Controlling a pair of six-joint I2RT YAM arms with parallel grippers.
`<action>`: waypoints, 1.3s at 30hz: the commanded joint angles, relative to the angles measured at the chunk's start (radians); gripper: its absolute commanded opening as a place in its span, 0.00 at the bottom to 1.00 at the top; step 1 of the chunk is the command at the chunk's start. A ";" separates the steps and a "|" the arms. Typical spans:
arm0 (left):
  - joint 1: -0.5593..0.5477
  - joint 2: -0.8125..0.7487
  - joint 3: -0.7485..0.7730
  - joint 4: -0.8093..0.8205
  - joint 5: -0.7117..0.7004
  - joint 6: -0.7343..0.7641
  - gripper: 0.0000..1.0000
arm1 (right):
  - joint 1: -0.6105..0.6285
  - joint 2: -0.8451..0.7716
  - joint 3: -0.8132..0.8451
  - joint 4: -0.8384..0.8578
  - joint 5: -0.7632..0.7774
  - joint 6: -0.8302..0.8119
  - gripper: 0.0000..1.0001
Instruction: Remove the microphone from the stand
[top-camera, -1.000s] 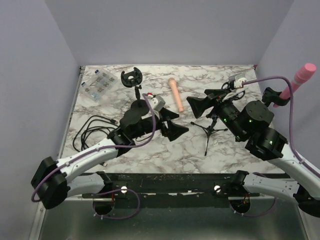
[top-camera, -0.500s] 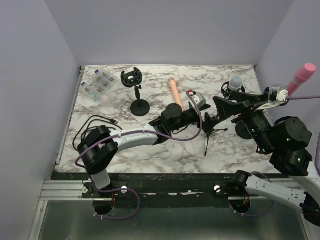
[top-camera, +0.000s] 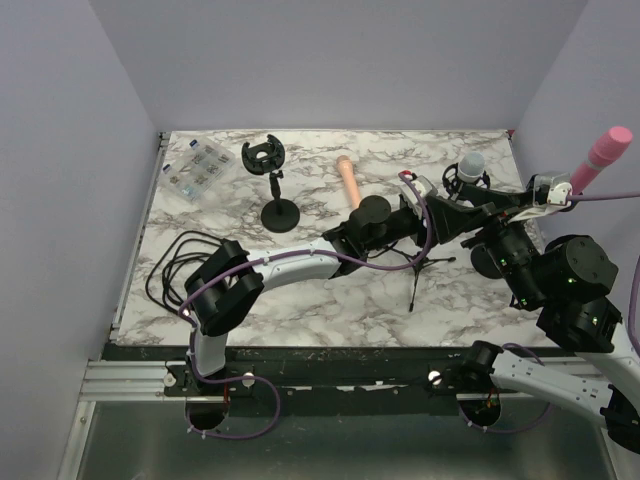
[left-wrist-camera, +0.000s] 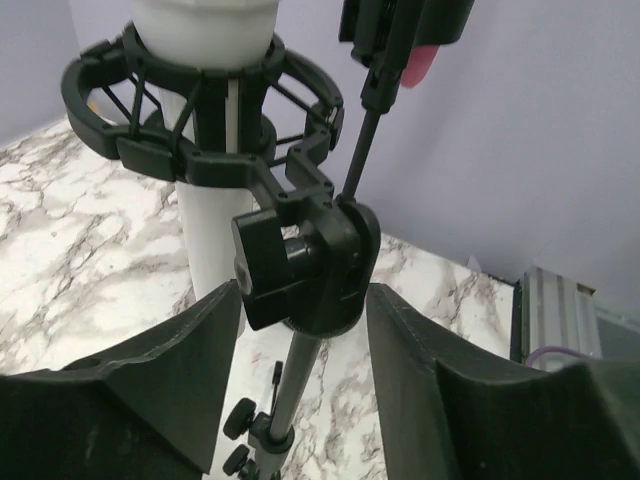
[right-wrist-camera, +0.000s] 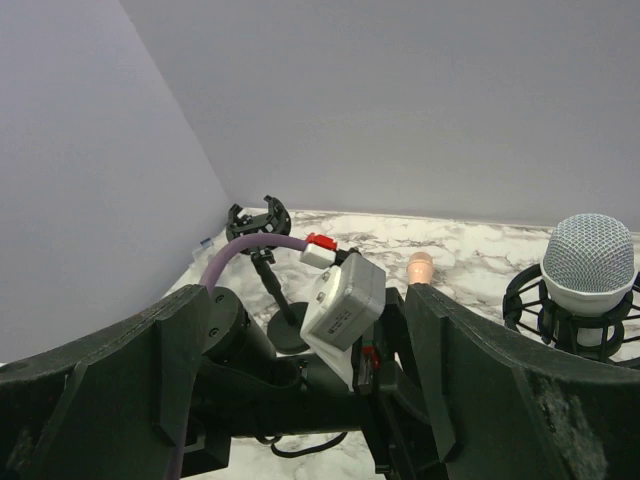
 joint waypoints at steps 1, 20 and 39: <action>-0.008 0.018 0.041 -0.104 -0.037 0.029 0.44 | 0.002 -0.005 -0.013 -0.024 0.027 -0.012 0.87; 0.006 -0.262 -0.274 -0.175 -0.130 0.228 0.00 | 0.001 0.043 -0.043 0.008 0.032 -0.016 0.88; 0.103 -0.735 -0.801 -0.148 -0.252 0.209 0.00 | 0.001 0.206 -0.028 0.077 -0.072 0.023 0.89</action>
